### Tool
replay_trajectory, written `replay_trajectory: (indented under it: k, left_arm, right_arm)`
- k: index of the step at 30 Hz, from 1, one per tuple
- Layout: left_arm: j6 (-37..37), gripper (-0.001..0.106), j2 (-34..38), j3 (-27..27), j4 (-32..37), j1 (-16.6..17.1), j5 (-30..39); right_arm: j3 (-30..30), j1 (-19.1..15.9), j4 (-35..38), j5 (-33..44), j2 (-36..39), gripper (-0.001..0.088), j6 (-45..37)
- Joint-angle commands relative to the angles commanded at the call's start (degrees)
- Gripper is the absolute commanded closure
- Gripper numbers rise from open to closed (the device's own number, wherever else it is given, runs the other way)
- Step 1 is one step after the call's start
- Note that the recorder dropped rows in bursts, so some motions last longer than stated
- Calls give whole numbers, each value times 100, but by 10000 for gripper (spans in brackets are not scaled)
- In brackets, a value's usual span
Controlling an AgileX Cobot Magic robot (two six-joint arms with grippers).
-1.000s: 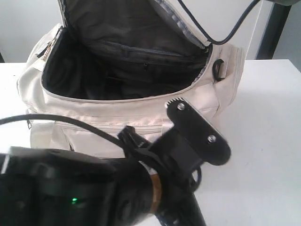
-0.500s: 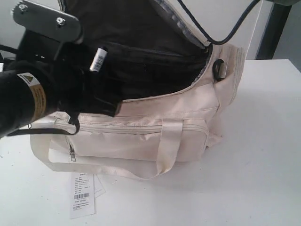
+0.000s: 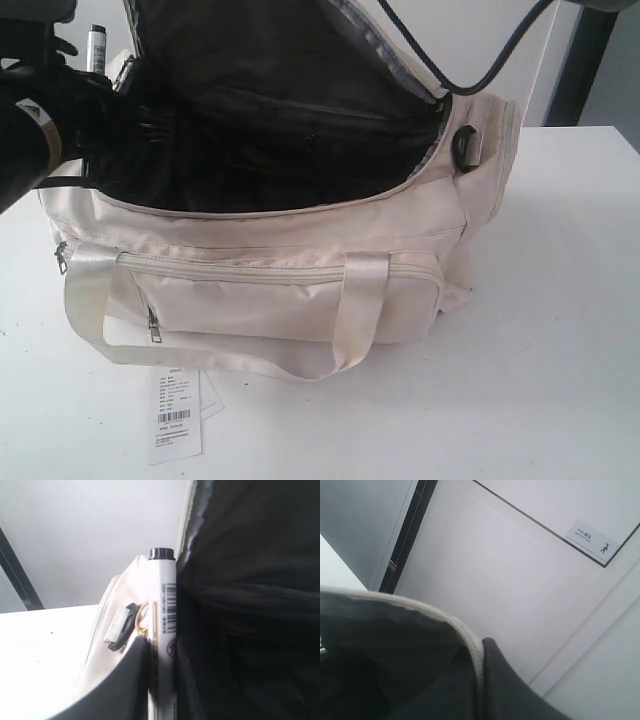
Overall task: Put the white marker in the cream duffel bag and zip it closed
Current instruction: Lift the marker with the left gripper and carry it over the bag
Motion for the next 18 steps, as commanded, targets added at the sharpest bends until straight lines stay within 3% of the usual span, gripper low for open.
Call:
replay_trajectory:
  k: [9, 11, 15, 18]
  left_arm:
    - [-105, 1052, 679, -690, 0, 117, -179]
    - [-187, 998, 731, -725, 0, 117, -179]
    - [-156, 695, 769, -750, 0, 117, -217]
    - [-144, 397, 769, -750, 0, 117, -331]
  right_arm:
    - [0, 0, 0, 0, 0, 868, 0]
    - [0, 0, 0, 0, 0, 868, 0]
    - [0, 0, 0, 0, 0, 868, 0]
    - [0, 0, 0, 0, 0, 868, 0]
